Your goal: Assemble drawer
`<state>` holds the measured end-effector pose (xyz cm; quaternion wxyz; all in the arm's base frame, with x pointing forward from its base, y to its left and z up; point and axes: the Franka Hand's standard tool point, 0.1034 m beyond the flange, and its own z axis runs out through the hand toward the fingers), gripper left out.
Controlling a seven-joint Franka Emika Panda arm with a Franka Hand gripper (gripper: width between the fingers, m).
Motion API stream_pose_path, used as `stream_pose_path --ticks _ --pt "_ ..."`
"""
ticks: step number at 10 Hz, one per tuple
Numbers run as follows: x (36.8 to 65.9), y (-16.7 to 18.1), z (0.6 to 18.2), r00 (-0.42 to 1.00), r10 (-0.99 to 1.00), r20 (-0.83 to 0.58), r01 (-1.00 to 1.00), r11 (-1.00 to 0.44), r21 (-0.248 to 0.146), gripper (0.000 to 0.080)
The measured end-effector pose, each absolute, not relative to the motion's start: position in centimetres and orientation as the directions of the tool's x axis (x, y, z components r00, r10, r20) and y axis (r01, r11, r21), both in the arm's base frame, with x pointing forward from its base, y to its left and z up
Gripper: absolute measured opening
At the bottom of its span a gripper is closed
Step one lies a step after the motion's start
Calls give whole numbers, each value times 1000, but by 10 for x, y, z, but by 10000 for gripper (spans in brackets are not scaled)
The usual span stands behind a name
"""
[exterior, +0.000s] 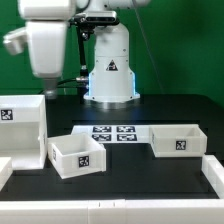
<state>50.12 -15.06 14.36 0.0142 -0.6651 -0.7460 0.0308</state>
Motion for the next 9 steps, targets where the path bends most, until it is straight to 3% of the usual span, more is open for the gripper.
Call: stream_pose_path --ticks 2,5,7,9 --pt "494 -172 127 -130 991 -8 988 129 -88 650" --pt "487 -171 98 -119 993 15 984 120 -134 650" --pt "483 -170 94 -111 994 22 983 113 -143 650" --pt "483 -170 93 -111 994 23 983 113 -144 420"
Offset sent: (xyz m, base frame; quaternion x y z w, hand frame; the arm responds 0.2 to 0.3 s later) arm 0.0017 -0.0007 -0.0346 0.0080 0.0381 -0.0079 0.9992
